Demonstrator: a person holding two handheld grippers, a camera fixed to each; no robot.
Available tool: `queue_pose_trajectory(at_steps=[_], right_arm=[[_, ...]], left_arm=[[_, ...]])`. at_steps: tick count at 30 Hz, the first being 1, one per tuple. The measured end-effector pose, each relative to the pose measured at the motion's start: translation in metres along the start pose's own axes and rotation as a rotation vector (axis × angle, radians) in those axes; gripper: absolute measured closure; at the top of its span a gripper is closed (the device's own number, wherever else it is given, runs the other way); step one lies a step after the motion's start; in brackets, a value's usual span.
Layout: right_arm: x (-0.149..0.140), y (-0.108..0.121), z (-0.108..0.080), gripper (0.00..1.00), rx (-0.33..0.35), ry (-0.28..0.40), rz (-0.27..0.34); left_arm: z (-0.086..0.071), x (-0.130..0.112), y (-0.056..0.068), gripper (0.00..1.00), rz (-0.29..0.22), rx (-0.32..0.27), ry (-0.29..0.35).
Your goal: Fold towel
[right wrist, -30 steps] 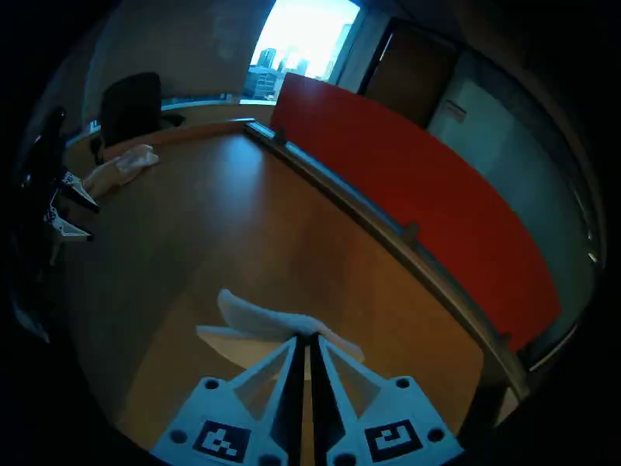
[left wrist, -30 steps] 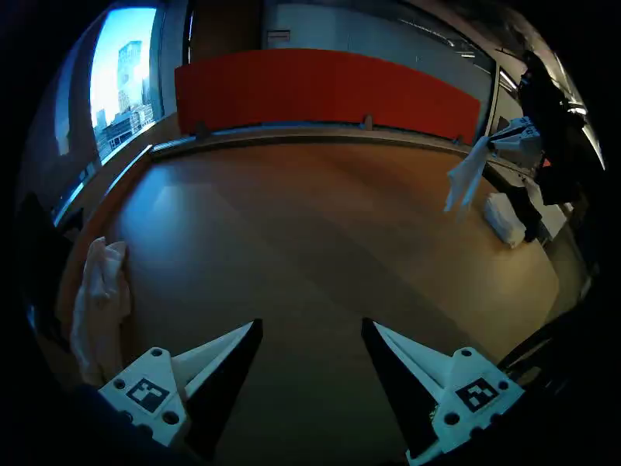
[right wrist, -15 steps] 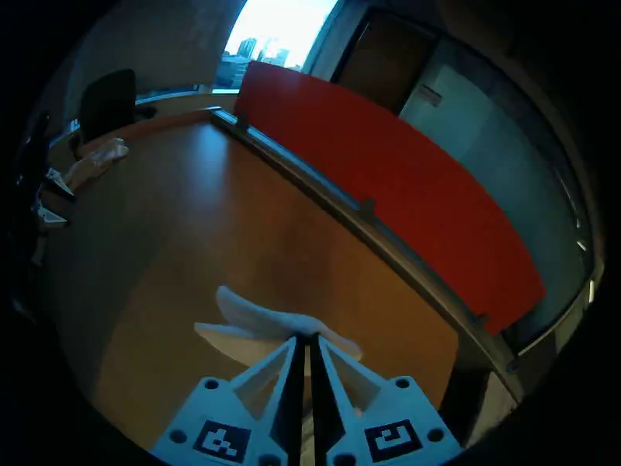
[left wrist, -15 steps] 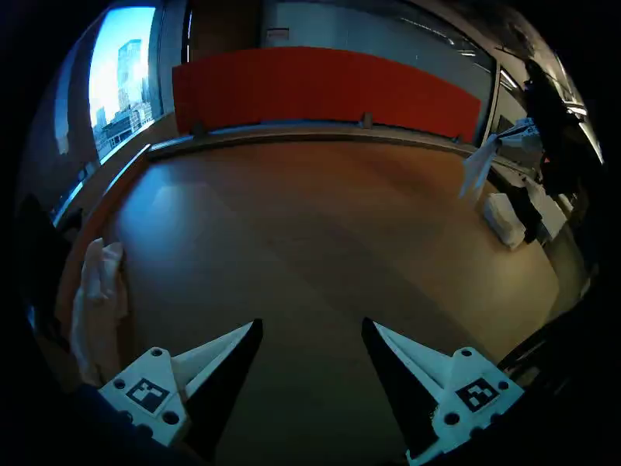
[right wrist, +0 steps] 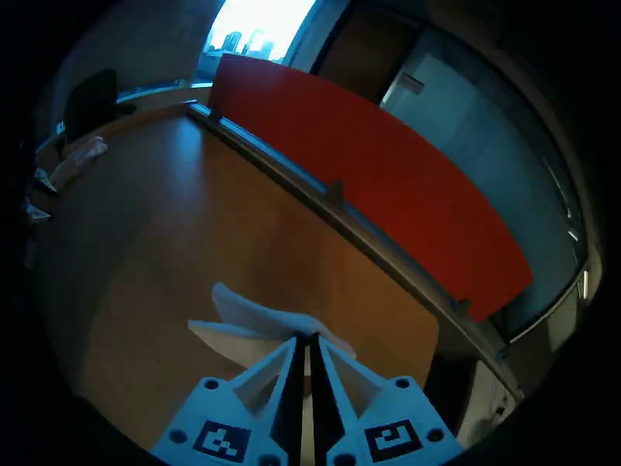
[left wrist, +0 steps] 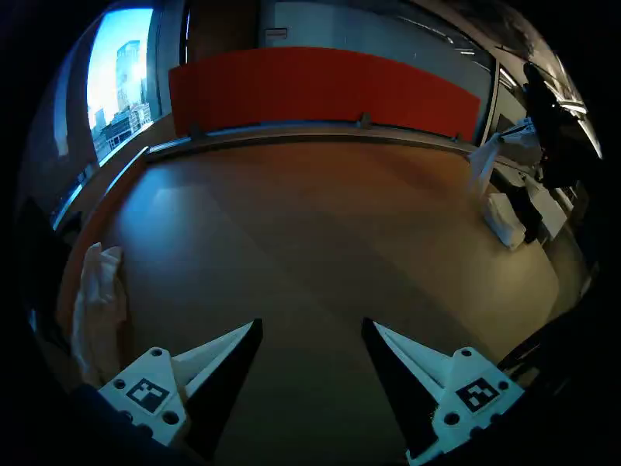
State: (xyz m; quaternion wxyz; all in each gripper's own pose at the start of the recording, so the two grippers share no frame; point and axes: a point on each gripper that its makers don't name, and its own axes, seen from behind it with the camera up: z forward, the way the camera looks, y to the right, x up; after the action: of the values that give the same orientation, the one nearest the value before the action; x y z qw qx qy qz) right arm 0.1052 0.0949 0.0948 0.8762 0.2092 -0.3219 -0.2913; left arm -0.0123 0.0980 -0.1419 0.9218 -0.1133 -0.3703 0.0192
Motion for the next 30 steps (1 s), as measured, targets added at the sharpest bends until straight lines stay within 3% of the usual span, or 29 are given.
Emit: queue_pose_trajectory(at_steps=[11,23,30], right_arm=[[-0.024,0.038,0.001,0.96,-0.036,-0.052,0.015],[-0.042,0.053,-0.016,0.96,-0.054,-0.065,0.033],[-0.076,0.056,-0.033,0.96,-0.058,-0.109,0.04]], left_arm=[[0.002,0.002,0.003,0.05,0.008,0.004,-0.008],[0.005,0.009,0.013,0.06,0.024,-0.008,-0.007],[0.005,0.013,0.019,0.06,0.039,-0.019,-0.003]])
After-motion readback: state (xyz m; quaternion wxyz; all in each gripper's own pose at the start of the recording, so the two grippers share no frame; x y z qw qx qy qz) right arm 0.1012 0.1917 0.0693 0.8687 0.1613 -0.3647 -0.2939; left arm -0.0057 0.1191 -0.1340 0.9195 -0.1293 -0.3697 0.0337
